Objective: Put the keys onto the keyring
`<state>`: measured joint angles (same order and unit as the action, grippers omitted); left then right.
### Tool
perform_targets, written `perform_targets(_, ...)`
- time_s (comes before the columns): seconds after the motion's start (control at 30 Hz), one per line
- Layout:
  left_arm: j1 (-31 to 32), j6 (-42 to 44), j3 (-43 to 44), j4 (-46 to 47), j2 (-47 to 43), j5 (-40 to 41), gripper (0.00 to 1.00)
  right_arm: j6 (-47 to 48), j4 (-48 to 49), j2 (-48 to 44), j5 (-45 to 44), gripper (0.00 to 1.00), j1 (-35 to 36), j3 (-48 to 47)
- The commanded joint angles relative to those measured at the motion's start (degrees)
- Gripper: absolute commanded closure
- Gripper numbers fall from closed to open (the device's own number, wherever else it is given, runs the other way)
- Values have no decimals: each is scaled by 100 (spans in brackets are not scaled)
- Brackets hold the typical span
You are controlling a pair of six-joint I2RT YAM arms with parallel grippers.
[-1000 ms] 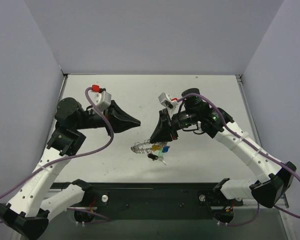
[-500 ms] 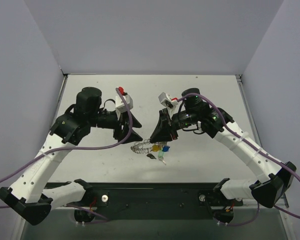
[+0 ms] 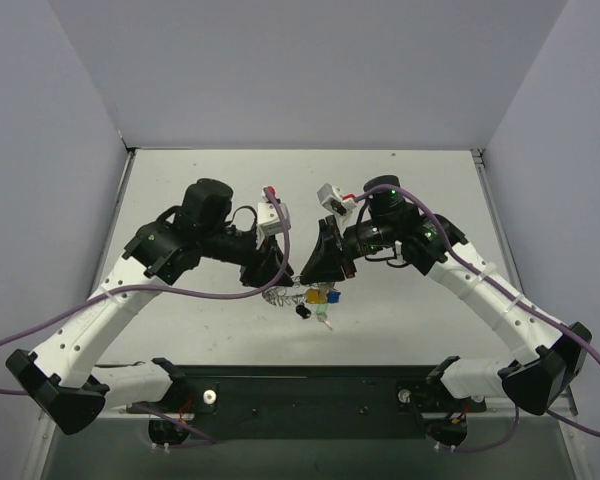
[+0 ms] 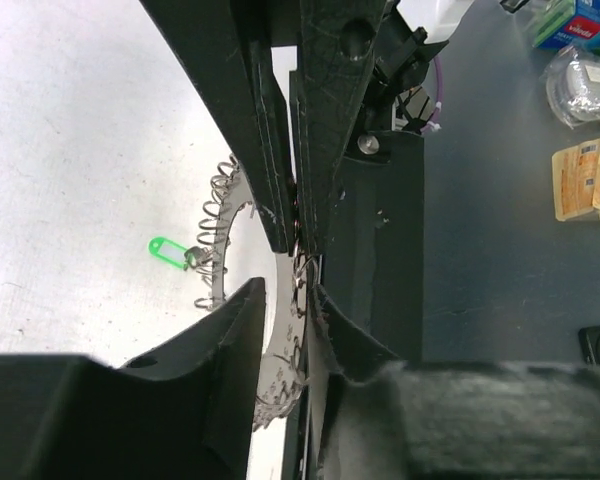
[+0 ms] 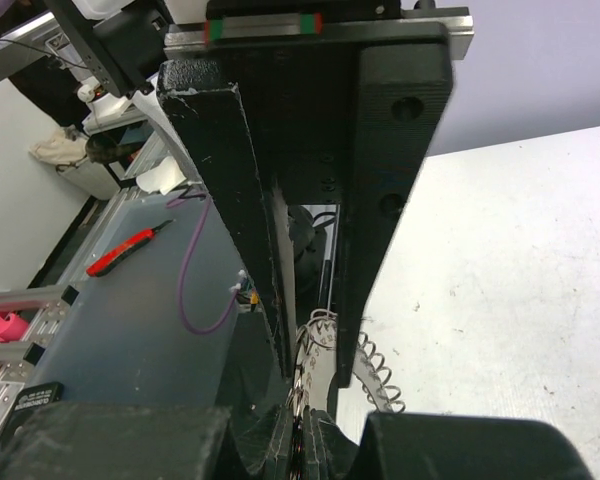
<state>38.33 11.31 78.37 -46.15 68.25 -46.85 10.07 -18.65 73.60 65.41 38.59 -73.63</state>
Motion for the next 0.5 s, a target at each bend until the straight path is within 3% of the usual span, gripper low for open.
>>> perform_targets(0.0,87,117,328,36,57,-26,76,39,327,-65,297,100,-36,-187)
perform_targets(0.1,131,73,319,185,83,-17,89,39,310,-57,332,100,-36,-179)
perform_targets(0.17,149,38,311,255,75,-35,90,48,310,-48,341,100,-36,-170)
perform_targets(0.2,149,20,311,325,57,-43,100,48,310,-30,332,100,-36,-178)
perform_targets(0.47,131,-225,12,1081,-399,-52,100,66,301,14,367,100,-71,-117)
